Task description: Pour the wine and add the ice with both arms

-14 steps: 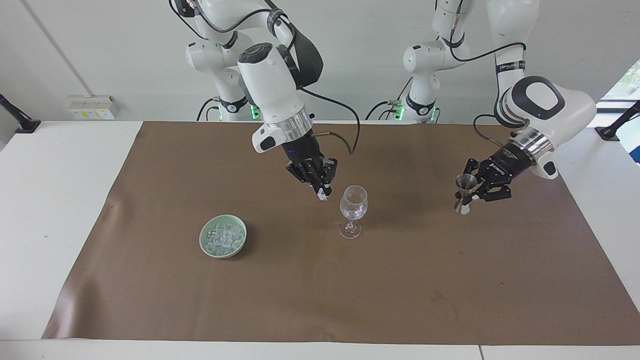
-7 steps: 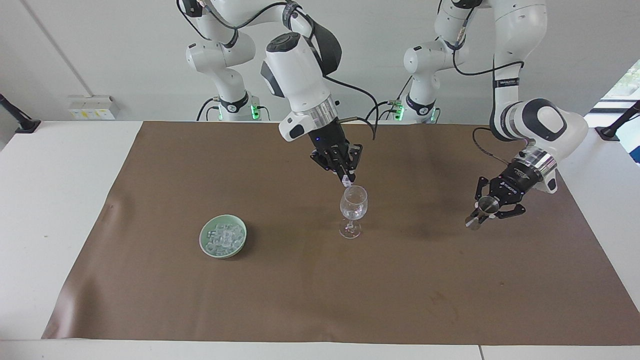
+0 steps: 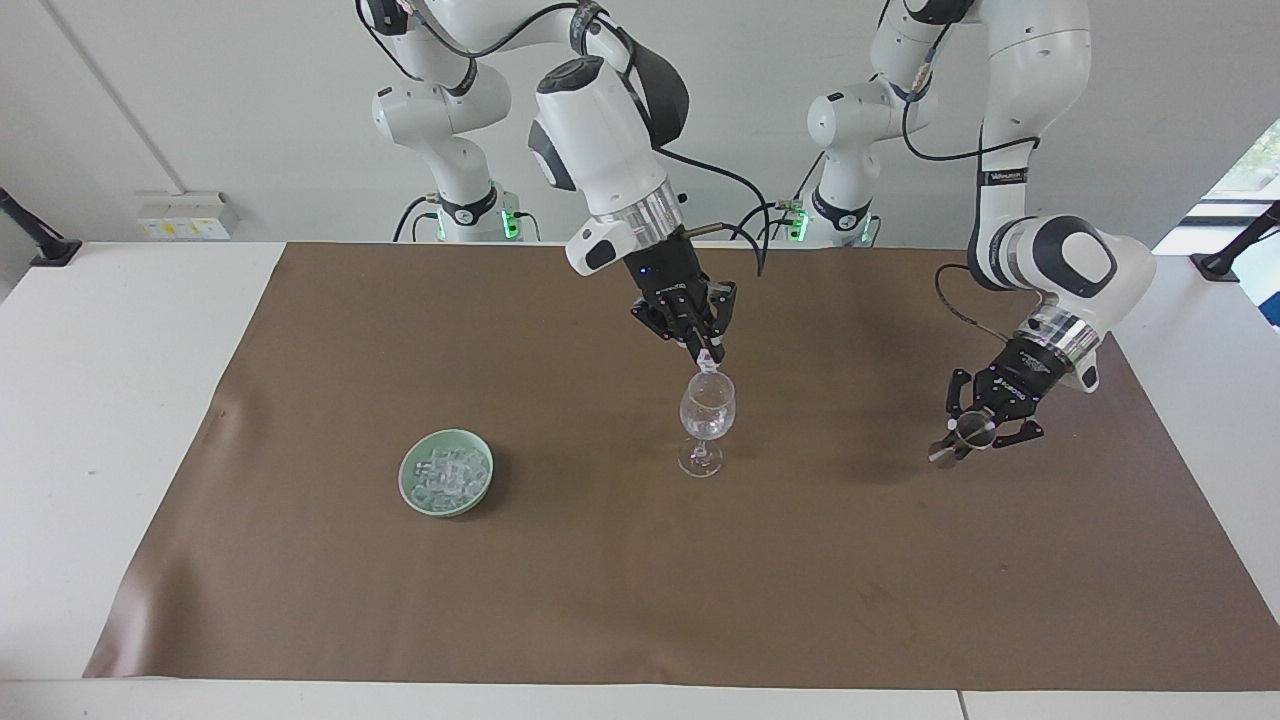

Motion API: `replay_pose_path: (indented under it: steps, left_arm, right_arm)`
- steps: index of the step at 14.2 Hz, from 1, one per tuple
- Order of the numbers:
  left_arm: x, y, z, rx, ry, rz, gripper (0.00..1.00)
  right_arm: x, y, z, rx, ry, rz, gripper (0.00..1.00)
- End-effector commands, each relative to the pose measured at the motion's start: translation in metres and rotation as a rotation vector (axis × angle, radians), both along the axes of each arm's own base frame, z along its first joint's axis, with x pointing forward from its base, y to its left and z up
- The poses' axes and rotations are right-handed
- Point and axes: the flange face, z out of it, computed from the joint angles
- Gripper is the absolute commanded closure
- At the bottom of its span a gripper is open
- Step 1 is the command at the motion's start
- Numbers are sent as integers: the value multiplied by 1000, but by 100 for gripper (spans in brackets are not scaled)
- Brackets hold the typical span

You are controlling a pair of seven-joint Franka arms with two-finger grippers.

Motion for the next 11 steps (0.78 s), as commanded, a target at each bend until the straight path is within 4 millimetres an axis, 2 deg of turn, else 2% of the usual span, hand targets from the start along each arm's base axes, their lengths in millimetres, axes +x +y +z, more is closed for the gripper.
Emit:
replay_pose_path:
  steps: [1, 2, 5, 11]
  left_arm:
    - [-3, 11, -14, -36, 27, 30, 100]
    - [-6, 17, -20, -43, 38, 45, 100]
    - [-15, 16, -35, -90, 65, 86, 100]
    - [-27, 30, -52, -89, 54, 72, 100]
  right_arm:
    - [-5, 2, -13, -14, 28, -13, 100]
    - [-8, 1, -15, -18, 42, -13, 100]
    - [-7, 3, -31, -25, 62, -16, 100]
    - [-1, 5, -44, -36, 63, -13, 100]
